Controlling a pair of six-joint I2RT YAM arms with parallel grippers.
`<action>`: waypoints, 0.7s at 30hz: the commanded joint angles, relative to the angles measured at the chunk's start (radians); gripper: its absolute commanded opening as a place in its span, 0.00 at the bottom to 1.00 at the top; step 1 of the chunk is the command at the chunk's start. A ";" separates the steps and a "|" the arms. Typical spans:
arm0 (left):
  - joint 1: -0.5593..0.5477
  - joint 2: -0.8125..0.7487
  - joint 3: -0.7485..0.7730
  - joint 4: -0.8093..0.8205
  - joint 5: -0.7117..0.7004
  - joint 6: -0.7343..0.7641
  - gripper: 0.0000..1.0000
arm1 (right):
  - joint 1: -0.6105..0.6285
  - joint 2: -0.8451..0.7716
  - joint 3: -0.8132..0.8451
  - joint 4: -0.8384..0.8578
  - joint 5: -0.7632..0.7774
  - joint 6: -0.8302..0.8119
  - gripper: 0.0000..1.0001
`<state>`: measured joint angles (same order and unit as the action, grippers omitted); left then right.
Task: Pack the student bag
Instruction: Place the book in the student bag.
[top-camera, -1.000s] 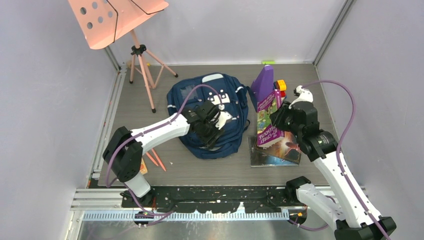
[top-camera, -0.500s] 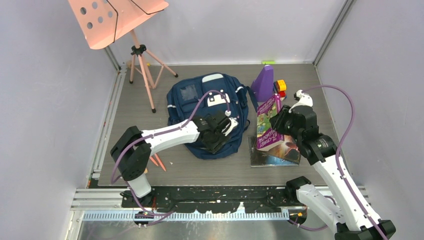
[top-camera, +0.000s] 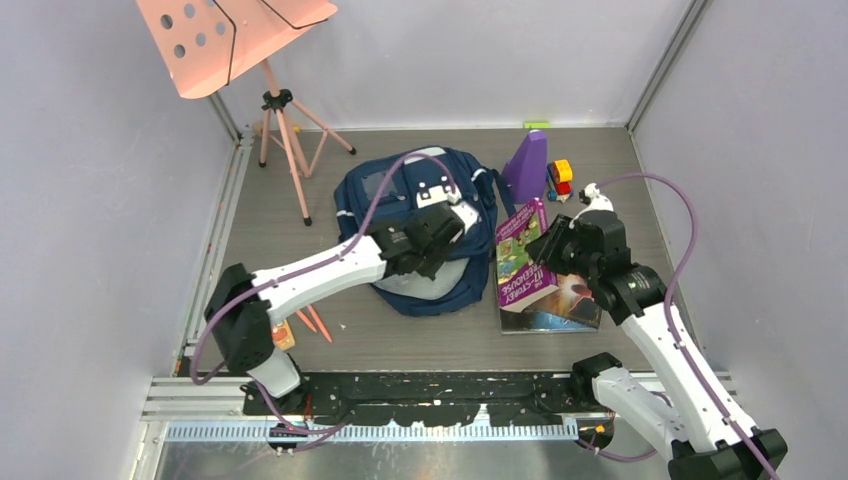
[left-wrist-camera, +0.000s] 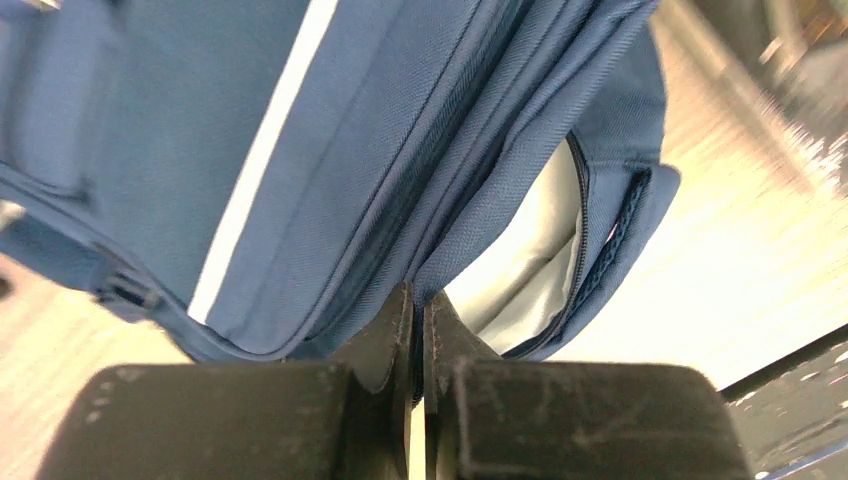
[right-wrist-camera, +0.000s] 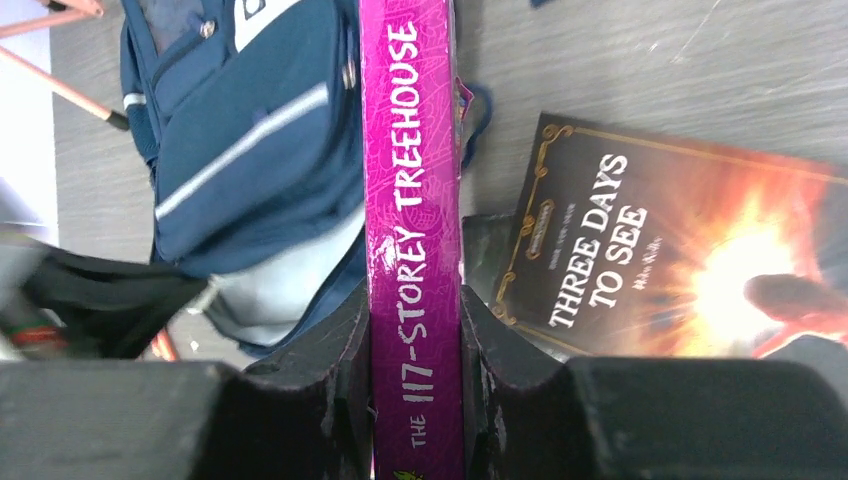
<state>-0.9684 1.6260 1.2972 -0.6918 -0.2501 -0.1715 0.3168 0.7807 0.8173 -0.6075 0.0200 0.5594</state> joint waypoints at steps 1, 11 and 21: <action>0.005 -0.136 0.186 0.071 -0.156 0.026 0.00 | 0.001 0.056 0.060 0.071 -0.139 0.165 0.01; 0.034 -0.177 0.289 0.164 -0.153 0.061 0.00 | 0.075 0.058 -0.105 0.348 -0.171 0.491 0.01; 0.064 -0.214 0.255 0.156 -0.007 0.031 0.00 | 0.190 0.268 -0.106 0.714 -0.031 0.591 0.01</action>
<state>-0.9192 1.4895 1.5383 -0.6422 -0.3237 -0.1234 0.4702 0.9821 0.6559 -0.1982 -0.0769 1.0798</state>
